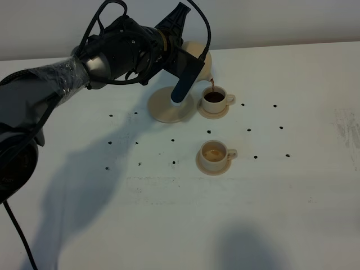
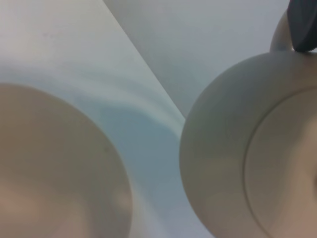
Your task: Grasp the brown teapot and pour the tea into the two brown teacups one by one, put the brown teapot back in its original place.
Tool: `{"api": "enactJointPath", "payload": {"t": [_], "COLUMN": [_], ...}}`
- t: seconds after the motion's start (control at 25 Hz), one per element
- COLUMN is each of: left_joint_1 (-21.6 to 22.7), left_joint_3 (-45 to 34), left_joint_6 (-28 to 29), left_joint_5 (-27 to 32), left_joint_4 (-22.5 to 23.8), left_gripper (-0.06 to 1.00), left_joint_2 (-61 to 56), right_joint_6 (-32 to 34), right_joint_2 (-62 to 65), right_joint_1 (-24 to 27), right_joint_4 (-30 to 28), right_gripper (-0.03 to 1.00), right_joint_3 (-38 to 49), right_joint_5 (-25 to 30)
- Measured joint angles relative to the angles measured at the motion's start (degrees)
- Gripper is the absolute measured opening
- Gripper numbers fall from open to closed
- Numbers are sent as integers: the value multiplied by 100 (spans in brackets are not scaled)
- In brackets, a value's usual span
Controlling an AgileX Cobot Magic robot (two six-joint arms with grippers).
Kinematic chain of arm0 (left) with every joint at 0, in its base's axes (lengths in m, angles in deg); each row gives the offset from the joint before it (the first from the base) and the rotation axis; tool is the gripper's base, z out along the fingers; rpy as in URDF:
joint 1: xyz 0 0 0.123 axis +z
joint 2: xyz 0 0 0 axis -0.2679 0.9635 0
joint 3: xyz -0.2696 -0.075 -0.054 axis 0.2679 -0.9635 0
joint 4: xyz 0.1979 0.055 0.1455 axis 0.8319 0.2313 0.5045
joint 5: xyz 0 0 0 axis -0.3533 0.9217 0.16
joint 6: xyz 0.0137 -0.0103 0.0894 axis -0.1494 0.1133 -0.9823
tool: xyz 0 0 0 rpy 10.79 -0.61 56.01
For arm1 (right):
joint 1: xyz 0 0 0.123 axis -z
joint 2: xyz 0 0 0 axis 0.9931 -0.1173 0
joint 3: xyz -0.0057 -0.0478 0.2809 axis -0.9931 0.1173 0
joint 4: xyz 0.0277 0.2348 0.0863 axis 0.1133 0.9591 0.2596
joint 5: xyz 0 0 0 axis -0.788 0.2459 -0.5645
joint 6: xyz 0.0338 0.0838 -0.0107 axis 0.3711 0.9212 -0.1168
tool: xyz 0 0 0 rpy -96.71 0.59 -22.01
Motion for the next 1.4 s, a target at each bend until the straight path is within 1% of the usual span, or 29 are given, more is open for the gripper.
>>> {"api": "enactJointPath", "payload": {"t": [0.92,1.04,1.16,1.4], "left_joint_1": [0,0,0,0], "left_joint_3": [0,0,0,0], "left_joint_6": [0,7,168,451], "left_joint_5": [-60,-60,-21,353], "left_joint_4": [78,-8,-78,-371], "left_gripper": [9,9,9,9], "left_joint_2": [0,0,0,0], "right_joint_6": [0,0,0,0], "right_joint_2": [0,0,0,0], "right_joint_1": [0,0,0,0], "right_joint_4": [0,0,0,0], "right_gripper": [50,50,50,50], "right_joint_3": [0,0,0,0], "right_joint_5": [0,0,0,0]}}
